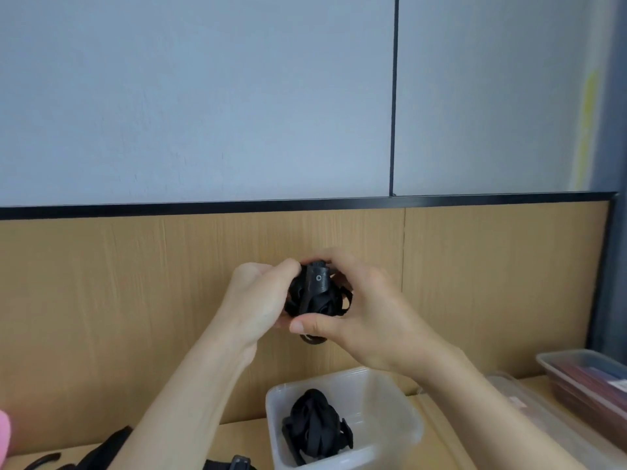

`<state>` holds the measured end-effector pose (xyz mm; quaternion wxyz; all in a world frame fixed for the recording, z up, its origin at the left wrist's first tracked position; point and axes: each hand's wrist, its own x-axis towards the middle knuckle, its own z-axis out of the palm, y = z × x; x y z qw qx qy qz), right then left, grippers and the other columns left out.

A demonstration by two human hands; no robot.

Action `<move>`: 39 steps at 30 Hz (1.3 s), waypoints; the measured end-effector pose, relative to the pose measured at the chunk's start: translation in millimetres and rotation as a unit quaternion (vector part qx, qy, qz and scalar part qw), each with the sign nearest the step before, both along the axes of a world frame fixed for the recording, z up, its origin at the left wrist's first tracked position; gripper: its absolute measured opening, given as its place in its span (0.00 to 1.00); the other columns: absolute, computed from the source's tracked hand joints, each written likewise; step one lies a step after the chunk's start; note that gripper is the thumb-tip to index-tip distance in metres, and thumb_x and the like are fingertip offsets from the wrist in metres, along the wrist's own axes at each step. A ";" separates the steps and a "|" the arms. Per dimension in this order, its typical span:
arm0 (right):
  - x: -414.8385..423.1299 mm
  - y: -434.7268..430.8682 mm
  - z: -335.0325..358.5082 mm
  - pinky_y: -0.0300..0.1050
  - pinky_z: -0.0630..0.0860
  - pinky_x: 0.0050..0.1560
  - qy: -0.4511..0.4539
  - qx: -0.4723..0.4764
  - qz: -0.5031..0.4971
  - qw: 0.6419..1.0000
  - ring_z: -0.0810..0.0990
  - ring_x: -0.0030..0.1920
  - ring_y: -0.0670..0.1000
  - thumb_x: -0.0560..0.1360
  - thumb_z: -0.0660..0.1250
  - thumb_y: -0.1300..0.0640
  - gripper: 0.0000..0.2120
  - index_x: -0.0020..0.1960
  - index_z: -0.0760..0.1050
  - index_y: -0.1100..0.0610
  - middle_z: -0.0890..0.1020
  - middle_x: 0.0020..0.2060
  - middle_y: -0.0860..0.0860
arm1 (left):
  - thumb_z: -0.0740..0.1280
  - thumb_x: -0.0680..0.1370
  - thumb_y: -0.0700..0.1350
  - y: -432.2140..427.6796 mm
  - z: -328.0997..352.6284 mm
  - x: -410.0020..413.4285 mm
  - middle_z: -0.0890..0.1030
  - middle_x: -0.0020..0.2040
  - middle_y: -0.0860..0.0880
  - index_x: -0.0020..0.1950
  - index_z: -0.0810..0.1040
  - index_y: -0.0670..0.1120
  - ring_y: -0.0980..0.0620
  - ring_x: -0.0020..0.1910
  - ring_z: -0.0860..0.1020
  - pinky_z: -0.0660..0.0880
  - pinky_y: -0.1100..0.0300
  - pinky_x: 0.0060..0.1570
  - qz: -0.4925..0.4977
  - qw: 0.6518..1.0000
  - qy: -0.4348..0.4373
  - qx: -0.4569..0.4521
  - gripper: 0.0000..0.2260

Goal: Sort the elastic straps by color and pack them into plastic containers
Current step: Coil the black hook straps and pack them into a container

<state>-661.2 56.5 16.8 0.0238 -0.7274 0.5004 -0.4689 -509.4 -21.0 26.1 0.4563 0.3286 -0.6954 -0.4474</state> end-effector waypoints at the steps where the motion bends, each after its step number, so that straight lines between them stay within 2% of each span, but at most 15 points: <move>1: -4.0 3.9 -4.6 0.31 0.76 0.47 -0.032 0.015 0.011 0.999 0.81 0.50 0.40 0.67 0.81 0.46 0.23 0.56 0.74 0.41 0.82 0.49 0.39 | 0.65 0.76 0.47 1.4 -1.2 -1.2 0.81 0.35 0.40 0.42 0.79 0.32 0.45 0.36 0.82 0.82 0.45 0.43 -0.013 0.999 -0.034 -0.010 0.17; 3: -13.9 11.6 -15.2 0.31 0.76 0.45 -0.086 0.043 0.036 0.995 0.82 0.46 0.42 0.66 0.83 0.49 0.20 0.49 0.74 0.46 0.83 0.46 0.42 | 0.65 0.75 0.47 7.1 -3.1 -5.9 0.79 0.33 0.42 0.38 0.79 0.39 0.49 0.32 0.80 0.80 0.53 0.36 -0.038 0.994 -0.095 -0.022 0.12; 4: -18.6 14.8 -22.1 0.32 0.76 0.45 -0.107 0.051 0.043 0.992 0.82 0.45 0.43 0.66 0.83 0.51 0.21 0.49 0.74 0.49 0.83 0.45 0.44 | 0.65 0.74 0.46 8.8 -4.9 -9.5 0.80 0.34 0.41 0.38 0.79 0.39 0.47 0.31 0.81 0.80 0.54 0.35 -0.050 0.992 -0.114 -0.020 0.11; 7: -29.0 18.9 -43.0 0.36 0.77 0.47 -0.144 0.059 0.025 0.987 0.83 0.46 0.45 0.64 0.84 0.54 0.21 0.48 0.74 0.50 0.84 0.46 0.47 | 0.62 0.78 0.47 10.9 -12.3 -20.2 0.85 0.39 0.37 0.46 0.79 0.31 0.41 0.36 0.85 0.83 0.49 0.38 -0.080 0.988 -0.130 0.013 0.18; 10: -36.4 16.7 -58.2 0.37 0.78 0.48 -0.167 0.062 -0.001 0.984 0.84 0.48 0.47 0.63 0.85 0.55 0.21 0.48 0.75 0.50 0.85 0.47 0.48 | 0.56 0.81 0.52 13.4 -18.1 -23.6 0.87 0.38 0.44 0.50 0.81 0.40 0.47 0.38 0.86 0.82 0.56 0.38 -0.104 0.981 -0.161 0.041 0.20; 12: -40.3 14.1 -64.3 0.36 0.78 0.46 -0.163 0.073 -0.017 0.984 0.84 0.46 0.48 0.63 0.85 0.53 0.22 0.47 0.74 0.50 0.84 0.46 0.48 | 0.55 0.81 0.52 14.2 -22.2 -26.2 0.87 0.41 0.44 0.53 0.81 0.41 0.48 0.41 0.86 0.84 0.54 0.43 -0.097 0.977 -0.188 0.020 0.19; 15: -44.0 9.3 -71.4 0.45 0.82 0.46 -0.133 0.108 -0.040 0.984 0.84 0.44 0.51 0.64 0.85 0.51 0.23 0.47 0.73 0.52 0.85 0.45 0.51 | 0.60 0.78 0.51 13.1 -26.4 -28.0 0.85 0.48 0.42 0.55 0.80 0.37 0.46 0.47 0.84 0.82 0.46 0.53 -0.034 0.971 -0.232 -0.057 0.19; 17: -47.0 7.2 -76.2 0.50 0.82 0.47 -0.115 0.136 -0.051 0.983 0.85 0.43 0.52 0.63 0.84 0.49 0.24 0.48 0.72 0.54 0.85 0.44 0.52 | 0.62 0.78 0.51 13.8 -28.9 -24.4 0.85 0.47 0.47 0.52 0.81 0.42 0.48 0.49 0.83 0.79 0.45 0.57 -0.022 0.963 -0.256 -0.083 0.14; 20: -51.1 5.4 -78.6 0.42 0.76 0.37 -0.081 0.174 -0.070 0.979 0.81 0.35 0.45 0.63 0.84 0.45 0.25 0.47 0.72 0.54 0.83 0.37 0.48 | 0.64 0.80 0.48 14.7 -34.9 -16.0 0.86 0.48 0.48 0.48 0.81 0.51 0.47 0.50 0.83 0.78 0.45 0.57 -0.031 0.950 -0.293 -0.106 0.06; 22: -53.0 5.1 -78.2 0.40 0.74 0.36 -0.058 0.193 -0.081 0.976 0.79 0.33 0.43 0.62 0.83 0.43 0.25 0.46 0.72 0.52 0.81 0.35 0.46 | 0.64 0.80 0.47 16.8 -41.9 -12.2 0.85 0.49 0.51 0.48 0.80 0.52 0.52 0.50 0.82 0.78 0.52 0.54 -0.033 0.948 -0.294 -0.121 0.05; 26: -51.5 6.0 -78.6 0.50 0.76 0.43 0.004 0.217 -0.089 0.972 0.81 0.40 0.51 0.61 0.83 0.40 0.26 0.45 0.73 0.51 0.81 0.38 0.47 | 0.67 0.80 0.44 26.2 -70.9 -2.1 0.82 0.51 0.59 0.47 0.80 0.55 0.65 0.51 0.77 0.70 0.65 0.51 -0.052 0.958 -0.253 -0.125 0.05; 30: -47.7 6.9 -80.8 0.47 0.66 0.45 0.090 0.234 -0.129 0.959 0.76 0.40 0.47 0.59 0.80 0.32 0.27 0.42 0.69 0.46 0.78 0.38 0.44 | 0.69 0.79 0.48 35.8 -99.8 4.6 0.80 0.55 0.63 0.53 0.78 0.58 0.71 0.58 0.71 0.66 0.74 0.53 -0.064 0.954 -0.243 -0.164 0.06; 34: -41.0 5.4 -85.4 0.51 0.65 0.51 0.168 0.224 -0.185 0.942 0.71 0.39 0.45 0.61 0.74 0.26 0.28 0.39 0.67 0.47 0.76 0.36 0.44 | 0.69 0.79 0.47 39.3 -110.3 -0.3 0.76 0.62 0.65 0.62 0.76 0.60 0.64 0.66 0.70 0.66 0.63 0.66 -0.074 0.935 -0.279 -0.207 0.13; 37: -39.3 3.8 -86.0 0.53 0.63 0.54 0.198 0.234 -0.202 0.930 0.68 0.47 0.49 0.63 0.71 0.24 0.28 0.39 0.69 0.48 0.74 0.40 0.45 | 0.66 0.81 0.46 36.6 -112.1 -0.6 0.74 0.66 0.68 0.66 0.76 0.62 0.67 0.68 0.66 0.61 0.66 0.66 -0.079 0.926 -0.301 -0.215 0.16; 39: -38.9 4.3 -84.1 0.52 0.61 0.54 0.233 0.247 -0.212 0.916 0.64 0.52 0.51 0.64 0.69 0.24 0.26 0.39 0.70 0.47 0.70 0.44 0.46 | 0.65 0.81 0.46 34.9 -112.9 -0.1 0.74 0.64 0.68 0.67 0.77 0.64 0.68 0.67 0.67 0.61 0.67 0.65 -0.077 0.922 -0.314 -0.214 0.17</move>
